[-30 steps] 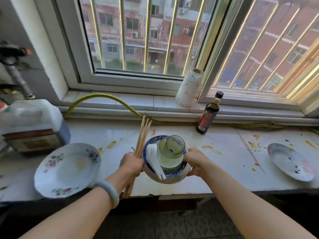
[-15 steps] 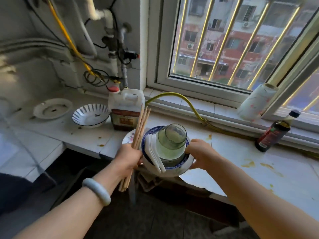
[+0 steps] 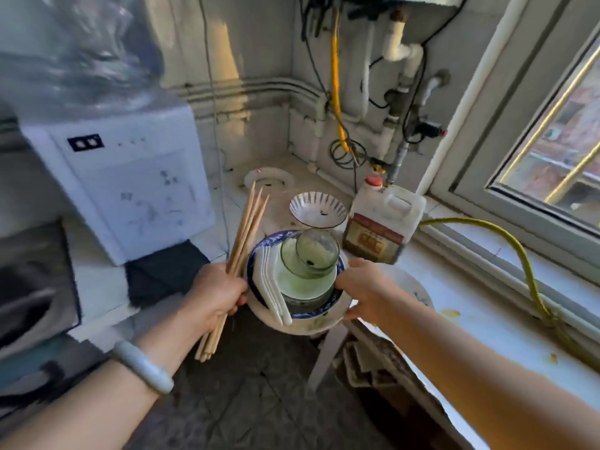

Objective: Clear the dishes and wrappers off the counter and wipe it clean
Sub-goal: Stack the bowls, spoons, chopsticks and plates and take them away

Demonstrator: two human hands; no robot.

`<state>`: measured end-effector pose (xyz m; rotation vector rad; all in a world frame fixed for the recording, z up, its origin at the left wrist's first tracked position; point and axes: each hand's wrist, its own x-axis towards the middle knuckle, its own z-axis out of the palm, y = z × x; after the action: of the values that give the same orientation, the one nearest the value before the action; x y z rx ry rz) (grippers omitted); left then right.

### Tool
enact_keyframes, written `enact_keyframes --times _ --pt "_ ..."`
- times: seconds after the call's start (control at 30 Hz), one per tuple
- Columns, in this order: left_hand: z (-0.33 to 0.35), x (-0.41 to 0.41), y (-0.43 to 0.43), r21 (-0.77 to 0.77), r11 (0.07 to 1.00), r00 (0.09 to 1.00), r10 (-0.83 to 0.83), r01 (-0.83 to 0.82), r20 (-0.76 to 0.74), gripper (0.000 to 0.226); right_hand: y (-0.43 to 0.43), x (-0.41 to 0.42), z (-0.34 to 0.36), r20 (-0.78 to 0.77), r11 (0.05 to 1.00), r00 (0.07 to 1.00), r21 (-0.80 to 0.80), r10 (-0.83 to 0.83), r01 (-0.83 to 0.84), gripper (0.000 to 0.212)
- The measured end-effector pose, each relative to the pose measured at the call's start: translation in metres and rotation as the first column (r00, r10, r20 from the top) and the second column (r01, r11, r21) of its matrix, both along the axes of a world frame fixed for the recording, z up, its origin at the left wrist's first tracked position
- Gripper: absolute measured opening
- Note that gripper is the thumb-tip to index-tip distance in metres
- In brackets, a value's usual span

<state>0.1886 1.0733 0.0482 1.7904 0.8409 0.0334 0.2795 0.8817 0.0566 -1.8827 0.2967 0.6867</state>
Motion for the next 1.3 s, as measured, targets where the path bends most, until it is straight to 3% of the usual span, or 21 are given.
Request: enact_keyframes --times 0.13,0.3,0.57,0.97,1.13,1.3 --pt "0.002 -0.029 0.027 -0.012 0.98 0.98 0.199 -0.199 -0.004 0.019 0.044 0.005 0.005 0.005 0.98 0.981 0.026 0.195 -0.195 0.044" --pt "-0.001 -0.07 0.05 -0.017 0.916 0.916 0.4 -0.4 0.014 0.018 0.095 -0.005 0.011 0.055 0.911 0.91 -0.014 0.412 -0.412 0.023" --pt "-0.004 -0.149 0.085 -0.006 0.78 0.779 0.625 -0.626 -0.047 0.012 0.183 -0.044 0.002 0.012 0.758 0.758 0.011 0.652 -0.652 0.033" --pt "-0.007 -0.237 0.228 0.033 0.624 0.62 0.78 -0.781 -0.092 0.011 0.366 -0.117 -0.005 -0.007 0.578 0.579 0.062 0.815 -0.814 0.025" --pt "-0.009 -0.256 0.294 0.061 0.627 0.62 0.778 -0.777 -0.101 0.009 0.435 -0.134 -0.014 -0.027 0.561 0.561 0.087 0.827 -0.823 0.026" --pt "-0.029 -0.262 0.355 0.03 0.613 0.608 0.787 -0.789 -0.105 0.024 0.499 -0.138 -0.027 -0.05 0.584 0.583 0.101 0.811 -0.805 0.025"
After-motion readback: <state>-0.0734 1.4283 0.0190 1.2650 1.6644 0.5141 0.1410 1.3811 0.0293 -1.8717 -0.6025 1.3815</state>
